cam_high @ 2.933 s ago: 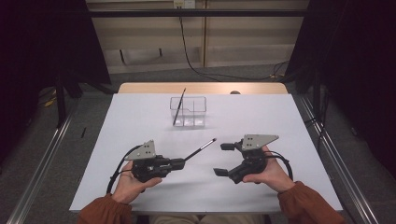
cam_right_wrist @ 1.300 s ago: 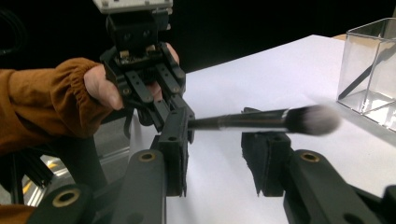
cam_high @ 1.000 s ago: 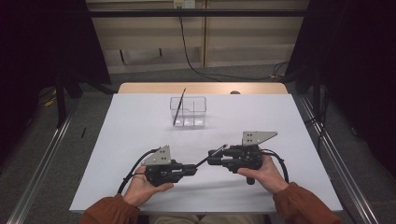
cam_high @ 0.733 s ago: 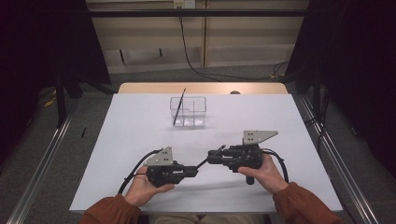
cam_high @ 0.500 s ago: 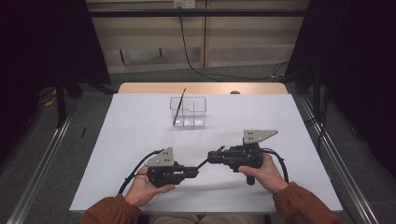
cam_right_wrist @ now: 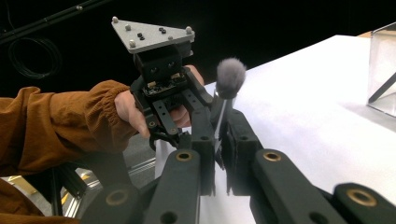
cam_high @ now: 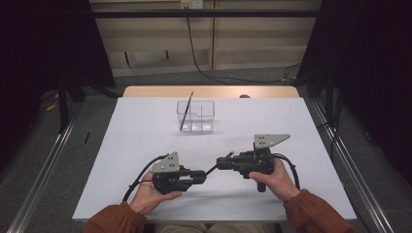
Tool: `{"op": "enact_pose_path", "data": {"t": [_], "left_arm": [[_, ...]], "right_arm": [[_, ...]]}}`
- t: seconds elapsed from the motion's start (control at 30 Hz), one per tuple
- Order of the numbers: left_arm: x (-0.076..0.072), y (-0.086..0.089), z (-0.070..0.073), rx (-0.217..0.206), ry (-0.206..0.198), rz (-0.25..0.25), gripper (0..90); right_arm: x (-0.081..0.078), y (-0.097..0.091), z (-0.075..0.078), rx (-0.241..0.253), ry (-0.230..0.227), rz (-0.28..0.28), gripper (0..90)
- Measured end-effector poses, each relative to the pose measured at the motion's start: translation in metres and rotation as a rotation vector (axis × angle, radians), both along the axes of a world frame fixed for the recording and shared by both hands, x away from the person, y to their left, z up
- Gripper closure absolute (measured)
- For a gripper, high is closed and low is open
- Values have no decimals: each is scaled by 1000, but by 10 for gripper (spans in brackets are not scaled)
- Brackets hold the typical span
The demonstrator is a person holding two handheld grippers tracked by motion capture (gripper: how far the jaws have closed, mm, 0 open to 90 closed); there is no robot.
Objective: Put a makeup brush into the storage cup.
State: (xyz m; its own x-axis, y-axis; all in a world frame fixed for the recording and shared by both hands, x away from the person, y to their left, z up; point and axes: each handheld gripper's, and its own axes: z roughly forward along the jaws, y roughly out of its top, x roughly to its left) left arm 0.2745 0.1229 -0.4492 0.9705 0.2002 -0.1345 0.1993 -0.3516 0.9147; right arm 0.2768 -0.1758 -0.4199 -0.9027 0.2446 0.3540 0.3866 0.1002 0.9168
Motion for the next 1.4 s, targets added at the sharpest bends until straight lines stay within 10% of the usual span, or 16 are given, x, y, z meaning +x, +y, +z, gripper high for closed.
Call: {"op": "enact_pose_path", "data": {"t": [0.93, 1.4], "left_arm": [[7, 20, 17, -77, 55, 181, 48], [8, 26, 23, -86, 20, 202, 23]], "right_arm": [[4, -11, 12, -50, 23, -26, 838], [14, -11, 28, -113, 12, 18, 838]]}}
